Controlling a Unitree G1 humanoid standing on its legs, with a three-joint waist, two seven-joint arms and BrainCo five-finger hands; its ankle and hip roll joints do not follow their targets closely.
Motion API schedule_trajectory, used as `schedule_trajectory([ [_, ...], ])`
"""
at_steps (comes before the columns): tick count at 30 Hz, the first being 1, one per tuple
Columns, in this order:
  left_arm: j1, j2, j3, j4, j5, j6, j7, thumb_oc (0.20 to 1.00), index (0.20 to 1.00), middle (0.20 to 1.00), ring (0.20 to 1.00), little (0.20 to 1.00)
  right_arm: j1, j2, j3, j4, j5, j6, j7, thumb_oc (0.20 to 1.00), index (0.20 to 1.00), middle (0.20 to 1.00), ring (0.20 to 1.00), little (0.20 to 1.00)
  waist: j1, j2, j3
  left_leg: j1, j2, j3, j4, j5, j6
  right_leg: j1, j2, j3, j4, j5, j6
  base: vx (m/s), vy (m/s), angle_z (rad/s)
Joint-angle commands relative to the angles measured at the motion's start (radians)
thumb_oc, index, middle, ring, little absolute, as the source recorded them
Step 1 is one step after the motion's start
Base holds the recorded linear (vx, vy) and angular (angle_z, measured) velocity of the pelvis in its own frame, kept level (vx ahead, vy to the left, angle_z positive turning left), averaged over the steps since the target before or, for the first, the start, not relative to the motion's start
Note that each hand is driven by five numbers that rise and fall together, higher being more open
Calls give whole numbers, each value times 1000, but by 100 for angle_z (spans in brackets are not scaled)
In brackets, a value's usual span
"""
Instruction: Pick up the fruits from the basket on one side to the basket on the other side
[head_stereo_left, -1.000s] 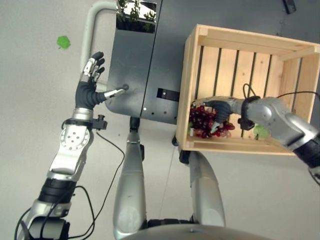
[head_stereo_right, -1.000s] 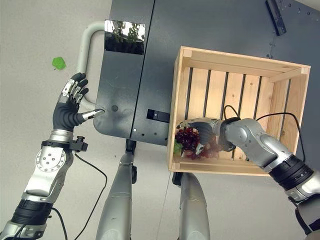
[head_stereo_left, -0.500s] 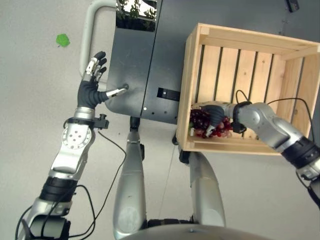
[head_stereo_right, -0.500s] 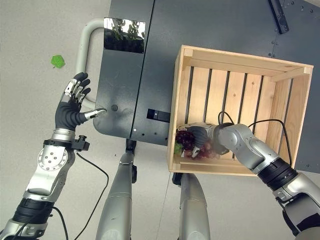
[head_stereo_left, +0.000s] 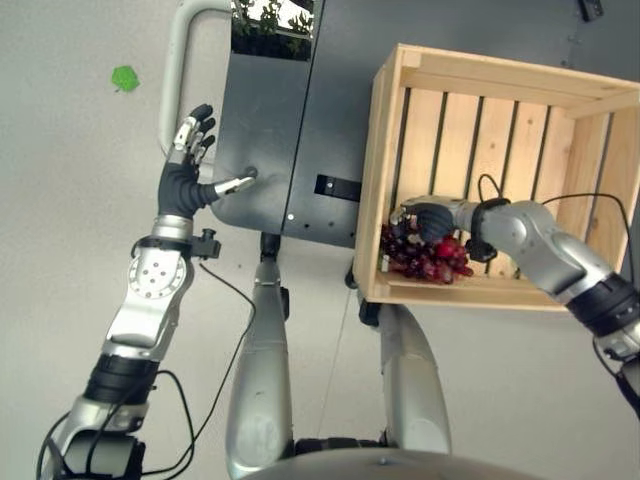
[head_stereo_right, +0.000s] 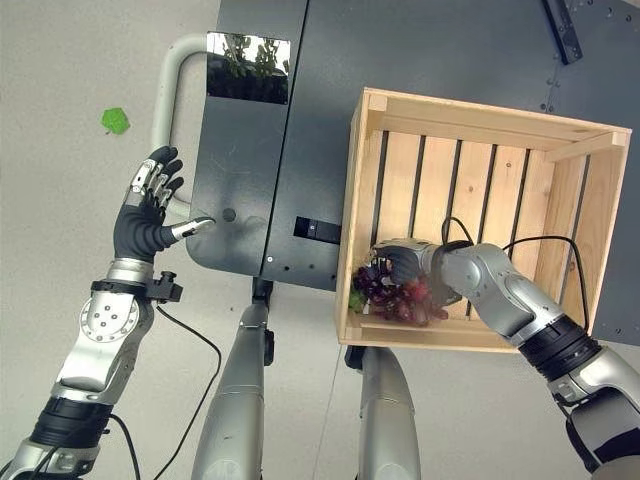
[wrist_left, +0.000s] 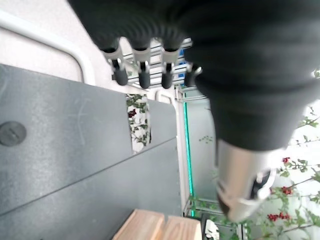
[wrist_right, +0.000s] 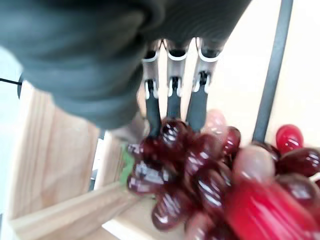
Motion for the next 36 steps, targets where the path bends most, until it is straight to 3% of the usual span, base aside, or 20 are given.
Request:
schedule_trajectory([
  [1,17,-19,22,-97,31,-25,-7,1000,1000,1000,1000,1000,0,-51,6,-61,21,-10,8,200,200,200,200,200,-17,16,-22,1,-67,-8,-9,-23,62,37,-32,14,-13,-41,109,0,0,0],
  [9,10,-14,20,-93,31,-26,-5,1000,1000,1000,1000,1000,-8,-51,13,-64,36,-10,5,200,200,200,200,200,-17,14,-22,-2,-70,-7,-5,-25,63,34,-32,15,-12,-38,109,-8,6,0],
  [13,6,0,18,-88,13,-30,-15,1000,1000,1000,1000,1000,-35,-51,43,-58,121,2,7,200,200,200,200,200,-12,12,-22,-8,-72,-6,-4,-19,62,31,-35,15,-16,-31,108,-56,18,1],
  [16,2,4,16,-90,5,-38,-21,1000,1000,1000,1000,1000,1,-24,18,-33,308,41,4,200,200,200,200,200,-12,14,-22,-13,-75,-9,-2,-14,60,32,-37,11,-15,-31,106,-27,-9,1],
  [17,2,4,15,-90,5,-38,-21,1000,1000,1000,1000,1000,2,-24,17,-34,309,41,4,200,200,200,200,200,-11,15,-22,-13,-75,-10,-2,-14,60,33,-37,11,-15,-31,106,-37,-26,2],
  [18,-4,6,4,-88,-9,-44,-31,1000,1000,1000,1000,1000,24,7,5,3,499,65,-7,200,200,200,200,200,-7,18,-22,-13,-75,-14,-2,-10,59,33,-38,7,-11,-31,104,0,0,0],
  [19,-4,7,3,-88,-10,-44,-31,1000,1000,1000,1000,1000,24,6,5,3,501,65,-7,200,200,200,200,200,-7,19,-22,-12,-75,-14,-2,-10,59,34,-38,6,-11,-32,104,-50,-27,3],
  [21,-1,14,-5,-97,-38,-63,-46,1000,1000,1000,1000,1000,95,76,-47,78,947,93,-33,200,200,200,200,200,0,21,-22,-5,-74,-16,-8,0,54,46,-39,-3,-16,-27,103,-47,-20,4],
  [23,-1,14,-6,-97,-38,-63,-46,1000,1000,1000,1000,1000,96,75,-48,78,948,93,-33,200,200,200,200,200,1,21,-22,-4,-74,-16,-9,0,54,47,-39,-3,-17,-27,103,-18,-10,4],
  [25,0,18,-3,-91,-39,-68,-50,1000,1000,1000,1000,1000,148,86,-98,104,1103,90,-51,200,200,200,200,200,0,15,-22,18,-71,-15,-13,3,48,73,-40,-9,-27,-22,104,-21,-23,5],
  [30,4,18,24,-72,-56,-76,-50,1000,1000,1000,1000,1000,248,197,-276,193,1266,40,-123,200,200,200,200,200,1,17,-22,109,-68,-8,-26,-4,46,162,-44,-16,-42,-20,108,9,-13,7],
  [33,0,26,42,-47,-70,-81,-41,1000,1000,1000,1000,1000,274,257,-366,217,1320,-10,-175,200,200,200,200,200,0,22,-22,171,-66,1,-28,-14,46,229,-44,-14,-53,-21,111,9,13,3],
  [36,-6,35,47,-32,-88,-87,-42,1000,1000,1000,1000,1000,275,237,-411,244,1304,-30,-199,200,200,200,200,200,0,25,-22,223,-64,14,-26,-24,45,285,-47,-13,-64,-19,114,10,23,-6],
])
